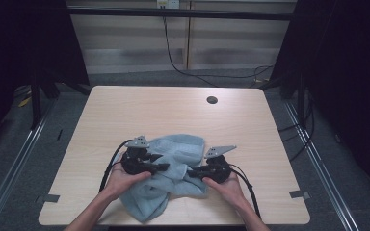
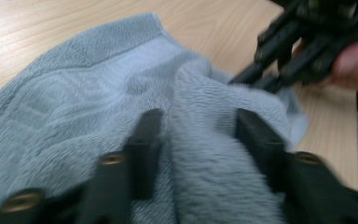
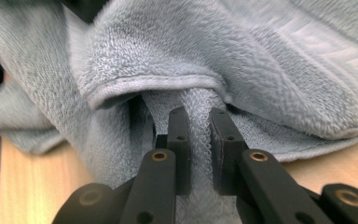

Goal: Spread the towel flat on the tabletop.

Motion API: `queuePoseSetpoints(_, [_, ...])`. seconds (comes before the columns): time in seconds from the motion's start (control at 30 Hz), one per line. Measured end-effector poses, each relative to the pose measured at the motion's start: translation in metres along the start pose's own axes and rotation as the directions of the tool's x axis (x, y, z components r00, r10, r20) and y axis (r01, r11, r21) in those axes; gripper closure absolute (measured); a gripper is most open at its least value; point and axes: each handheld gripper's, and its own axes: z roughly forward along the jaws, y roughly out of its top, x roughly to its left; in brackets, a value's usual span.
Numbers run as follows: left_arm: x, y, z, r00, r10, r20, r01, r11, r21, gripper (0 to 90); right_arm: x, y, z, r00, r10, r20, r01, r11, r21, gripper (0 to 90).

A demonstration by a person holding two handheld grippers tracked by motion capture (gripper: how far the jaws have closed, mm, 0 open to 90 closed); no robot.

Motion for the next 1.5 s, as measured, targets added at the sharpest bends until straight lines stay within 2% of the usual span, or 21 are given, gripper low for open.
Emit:
queuePoseSetpoints(0.13, [0.009, -0.002, -0.012, 0.9987, -0.049, 0.015, 0.049, 0.9967, -0.064, 76.6, -0.001, 0.005, -0.011, 0.9999, 0.016, 0.003, -0.016, 0.998, -0.055, 81.3])
queuePoseSetpoints(0.23, [0.014, 0.0, -0.027, 0.9954, -0.094, 0.019, 0.095, 0.9853, -0.142, 76.7, -0.003, 0.011, -0.021, 0.9996, 0.025, 0.011, -0.023, 0.995, -0.098, 81.5])
queuePoseSetpoints(0.27, [0.014, 0.0, -0.027, 0.9954, -0.094, 0.019, 0.095, 0.9853, -0.142, 76.9, -0.003, 0.011, -0.021, 0.9996, 0.025, 0.011, -0.023, 0.995, -0.098, 81.5])
queuePoseSetpoints(0.3, [0.017, 0.002, -0.039, 0.9943, -0.105, 0.019, 0.106, 0.9775, -0.182, 77.0, -0.006, 0.015, -0.03, 0.9988, 0.041, 0.026, -0.037, 0.991, -0.125, 81.9])
queuePoseSetpoints(0.5, [0.022, 0.01, -0.077, 0.9938, -0.111, -0.012, 0.103, 0.9539, -0.282, 79.6, -0.017, 0.03, -0.069, 0.9894, 0.093, 0.111, -0.065, 0.972, -0.227, 85.3])
queuePoseSetpoints(0.7, [0.021, 0.016, -0.098, 0.9944, -0.099, -0.036, 0.082, 0.9442, -0.319, 80.4, -0.021, 0.05, -0.103, 0.9784, 0.109, 0.176, -0.061, 0.965, -0.255, 86.6])
queuePoseSetpoints(0.73, [0.021, 0.02, -0.103, 0.9927, -0.11, -0.05, 0.086, 0.9342, -0.346, 80.4, -0.021, 0.056, -0.106, 0.9763, 0.105, 0.189, -0.053, 0.965, -0.258, 86.8])
queuePoseSetpoints(0.93, [0.031, 0.045, -0.119, 0.9852, -0.14, -0.098, 0.088, 0.9083, -0.409, 80.6, -0.022, 0.099, -0.118, 0.974, 0.102, 0.202, -0.037, 0.952, -0.303, 87.3])
queuePoseSetpoints(1.0, [0.038, 0.059, -0.125, 0.9801, -0.149, -0.132, 0.078, 0.8984, -0.432, 80.9, -0.023, 0.118, -0.119, 0.9718, 0.087, 0.219, -0.015, 0.951, -0.307, 87.3])
queuePoseSetpoints(1.03, [0.043, 0.068, -0.129, 0.9749, -0.149, -0.166, 0.064, 0.8989, -0.434, 81.0, -0.025, 0.128, -0.12, 0.9711, 0.081, 0.225, -0.007, 0.949, -0.314, 87.3])
queuePoseSetpoints(1.07, [0.047, 0.073, -0.131, 0.972, -0.16, -0.172, 0.066, 0.8898, -0.452, 81.0, -0.029, 0.139, -0.121, 0.9696, 0.081, 0.231, -0.002, 0.945, -0.326, 87.3])
queuePoseSetpoints(1.1, [0.047, 0.073, -0.131, 0.972, -0.16, -0.172, 0.066, 0.8898, -0.452, 81.0, -0.032, 0.145, -0.123, 0.9688, 0.085, 0.233, -0.002, 0.942, -0.335, 87.4])
queuePoseSetpoints(1.13, [0.054, 0.088, -0.137, 0.9667, -0.167, -0.194, 0.056, 0.8787, -0.474, 81.0, -0.035, 0.153, -0.124, 0.9678, 0.089, 0.235, -0.002, 0.938, -0.347, 87.4])
queuePoseSetpoints(1.23, [0.057, 0.1, -0.139, 0.9656, -0.149, -0.213, 0.03, 0.8785, -0.477, 81.1, -0.038, 0.169, -0.129, 0.9614, 0.084, 0.262, 0.015, 0.935, -0.353, 87.4])
queuePoseSetpoints(1.3, [0.057, 0.12, -0.145, 0.9598, -0.136, -0.246, -0.007, 0.8642, -0.503, 81.1, -0.04, 0.193, -0.141, 0.9514, 0.082, 0.297, 0.042, 0.921, -0.387, 87.5])
queuePoseSetpoints(1.33, [0.057, 0.12, -0.145, 0.9598, -0.136, -0.246, -0.007, 0.8642, -0.503, 81.1, -0.039, 0.201, -0.146, 0.9472, 0.076, 0.311, 0.059, 0.913, -0.404, 87.5])
queuePoseSetpoints(1.37, [0.054, 0.132, -0.151, 0.955, -0.117, -0.272, -0.044, 0.852, -0.522, 81.1, -0.037, 0.208, -0.152, 0.9427, 0.071, 0.326, 0.077, 0.905, -0.419, 87.5])
queuePoseSetpoints(1.4, [0.054, 0.132, -0.151, 0.955, -0.117, -0.272, -0.044, 0.852, -0.522, 81.0, -0.037, 0.208, -0.152, 0.9427, 0.071, 0.326, 0.077, 0.905, -0.419, 87.5])
queuePoseSetpoints(1.43, [0.049, 0.137, -0.159, 0.957, -0.103, -0.271, -0.071, 0.8232, -0.563, 80.8, -0.033, 0.216, -0.162, 0.9402, 0.065, 0.334, 0.103, 0.88, -0.463, 87.5])
queuePoseSetpoints(1.47, [0.046, 0.136, -0.16, 0.9591, -0.092, -0.268, -0.079, 0.8213, -0.565, 80.8, -0.029, 0.217, -0.165, 0.9382, 0.06, 0.341, 0.114, 0.876, -0.468, 87.5])
queuePoseSetpoints(1.5, [0.042, 0.133, -0.159, 0.9548, -0.086, -0.285, -0.091, 0.8273, -0.554, 80.9, -0.026, 0.216, -0.166, 0.9354, 0.053, 0.35, 0.124, 0.876, -0.465, 87.5])
